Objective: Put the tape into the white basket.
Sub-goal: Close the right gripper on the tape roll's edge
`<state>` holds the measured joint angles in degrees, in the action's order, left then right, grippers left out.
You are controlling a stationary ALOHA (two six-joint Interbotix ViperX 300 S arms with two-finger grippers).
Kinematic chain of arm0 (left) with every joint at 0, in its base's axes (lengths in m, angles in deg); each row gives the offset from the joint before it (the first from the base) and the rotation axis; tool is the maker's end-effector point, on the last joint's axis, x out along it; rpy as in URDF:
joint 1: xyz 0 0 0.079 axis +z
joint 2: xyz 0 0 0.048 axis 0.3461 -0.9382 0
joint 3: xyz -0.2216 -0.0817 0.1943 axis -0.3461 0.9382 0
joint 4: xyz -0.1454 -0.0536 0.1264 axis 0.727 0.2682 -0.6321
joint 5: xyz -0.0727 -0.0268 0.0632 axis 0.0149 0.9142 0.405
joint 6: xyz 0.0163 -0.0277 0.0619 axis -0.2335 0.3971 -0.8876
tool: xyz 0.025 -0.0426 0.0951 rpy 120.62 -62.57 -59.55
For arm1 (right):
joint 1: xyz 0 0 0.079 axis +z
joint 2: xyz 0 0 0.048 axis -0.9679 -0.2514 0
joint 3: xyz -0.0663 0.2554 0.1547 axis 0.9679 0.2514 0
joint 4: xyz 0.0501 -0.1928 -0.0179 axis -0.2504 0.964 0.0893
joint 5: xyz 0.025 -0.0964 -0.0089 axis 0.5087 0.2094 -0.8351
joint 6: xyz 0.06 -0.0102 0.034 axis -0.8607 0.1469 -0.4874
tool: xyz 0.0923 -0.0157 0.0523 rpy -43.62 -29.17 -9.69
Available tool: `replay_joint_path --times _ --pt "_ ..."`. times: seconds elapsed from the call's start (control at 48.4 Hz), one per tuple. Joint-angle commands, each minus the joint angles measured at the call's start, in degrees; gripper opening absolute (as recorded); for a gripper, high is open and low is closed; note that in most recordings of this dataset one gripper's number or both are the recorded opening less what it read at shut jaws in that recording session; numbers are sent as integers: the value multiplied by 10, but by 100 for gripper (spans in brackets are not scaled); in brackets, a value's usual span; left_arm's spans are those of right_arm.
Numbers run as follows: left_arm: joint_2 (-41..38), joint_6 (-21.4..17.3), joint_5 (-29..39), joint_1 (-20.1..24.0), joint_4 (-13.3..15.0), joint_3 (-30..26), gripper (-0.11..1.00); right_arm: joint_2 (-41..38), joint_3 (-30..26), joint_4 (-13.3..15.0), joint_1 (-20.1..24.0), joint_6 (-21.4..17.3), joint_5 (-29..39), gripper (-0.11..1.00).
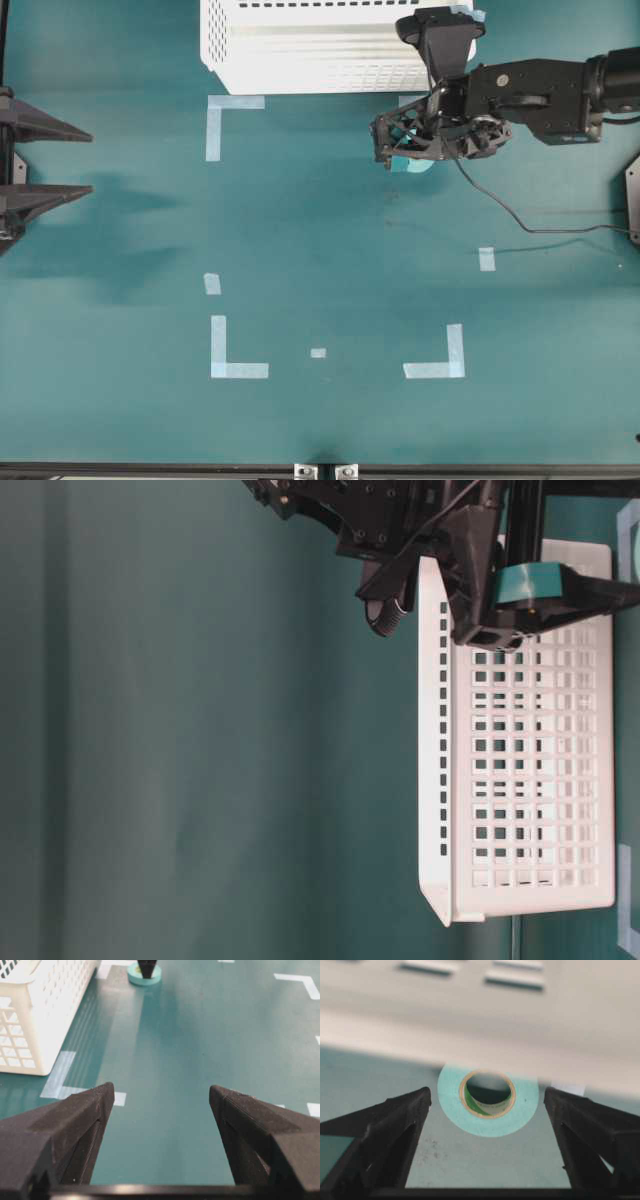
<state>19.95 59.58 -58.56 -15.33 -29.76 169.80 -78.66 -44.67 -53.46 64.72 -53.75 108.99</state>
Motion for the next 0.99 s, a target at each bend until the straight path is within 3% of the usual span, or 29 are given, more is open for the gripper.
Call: replay_joint_path --times 0.0,0.827,0.889,0.972 --pt "-4 -1 -2 3 -1 -7 32 4 -13 4 -4 0 -2 100" --pt "-4 0 -3 3 -1 -7 32 -14 -14 3 -8 -1 14 100" --pt "-4 0 -3 3 -1 -7 32 -13 -15 3 -8 -1 18 97" --pt "-4 0 -3 3 -1 -7 32 -13 -15 3 -8 -2 19 83"
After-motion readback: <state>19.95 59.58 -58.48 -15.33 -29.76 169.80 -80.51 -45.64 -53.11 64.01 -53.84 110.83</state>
